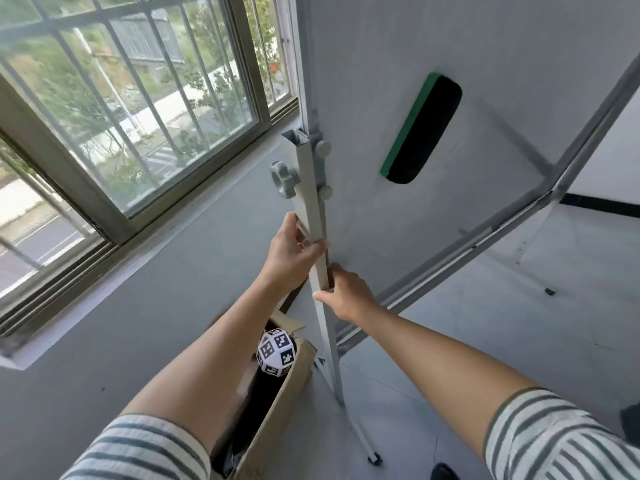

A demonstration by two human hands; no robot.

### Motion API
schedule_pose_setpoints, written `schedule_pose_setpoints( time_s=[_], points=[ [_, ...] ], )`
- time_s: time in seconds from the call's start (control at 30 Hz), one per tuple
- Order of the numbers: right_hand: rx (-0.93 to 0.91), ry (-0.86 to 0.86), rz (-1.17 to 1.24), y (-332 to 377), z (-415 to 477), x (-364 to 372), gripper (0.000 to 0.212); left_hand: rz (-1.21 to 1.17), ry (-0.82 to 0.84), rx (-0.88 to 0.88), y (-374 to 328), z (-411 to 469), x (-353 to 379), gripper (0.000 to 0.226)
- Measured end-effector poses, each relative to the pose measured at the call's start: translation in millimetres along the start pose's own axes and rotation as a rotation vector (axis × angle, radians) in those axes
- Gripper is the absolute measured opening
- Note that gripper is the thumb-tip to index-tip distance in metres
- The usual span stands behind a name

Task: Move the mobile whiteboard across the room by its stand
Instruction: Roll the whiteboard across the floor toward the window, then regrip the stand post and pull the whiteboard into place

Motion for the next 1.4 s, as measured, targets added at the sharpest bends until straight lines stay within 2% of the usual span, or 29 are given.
schedule_pose_setpoints(
  time_s=[0.13,0.27,0.37,0.43,0.53,0.63,0.87,1.0,1.2,1.4],
  points=[
    [-0.037,0.103,-0.021,-14.5,14.6,4.2,0.039,0.023,-0.113,-0.035,9.8,3.0,-10.7,0.033],
    [-0.007,0.174,0.084,-74.0,24.9,-14.5,0.033,0.074,-0.35,-0.16,28.9,-9.7,-10.3,0.04],
    [0.041,0.204,0.123,-140.4,25.7,-47.5,0.025,0.036,-0.526,-0.353,55.3,-34.2,17.9,0.036],
    [0.072,0.194,0.12,-186.6,25.6,-76.6,0.017,-0.012,-0.543,-0.53,76.4,-55.5,57.5,0.03],
    [0.118,0.178,0.129,-249.1,23.3,-126.7,0.014,-0.046,-0.316,-0.72,100.2,-74.7,137.5,0.014],
    [0.179,0.13,0.166,-299.5,12.5,-175.8,0.013,-0.071,-0.088,-0.773,94.6,-71.5,199.2,0.007],
    [0.385,-0.11,0.322,-401.2,-21.0,-269.2,0.014,-0.137,0.187,-0.695,36.0,31.7,300.5,0.004],
    [0.468,-0.227,0.386,-442.5,-27.9,-307.9,0.013,-0.148,0.322,-0.623,-7.0,99.6,363.1,0.027],
    [0.595,-0.388,0.439,-499.1,-7.3,-357.4,0.016,-0.146,0.446,-0.484,-48.1,187.4,458.4,0.01],
    [0.631,-0.489,0.495,-542.8,21.4,-415.1,0.015,-0.136,0.538,-0.377,-101.6,252.9,532.8,0.01]
  ],
)
Point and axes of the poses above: each hand's wrist, its own z-axis towards the middle knuckle, its own x-axis out of the palm, y = z × x, the point moved 5 cm from there along z, towards the middle knuckle, and after that the axes turned 1 degree about z, right-handed, at the moved point
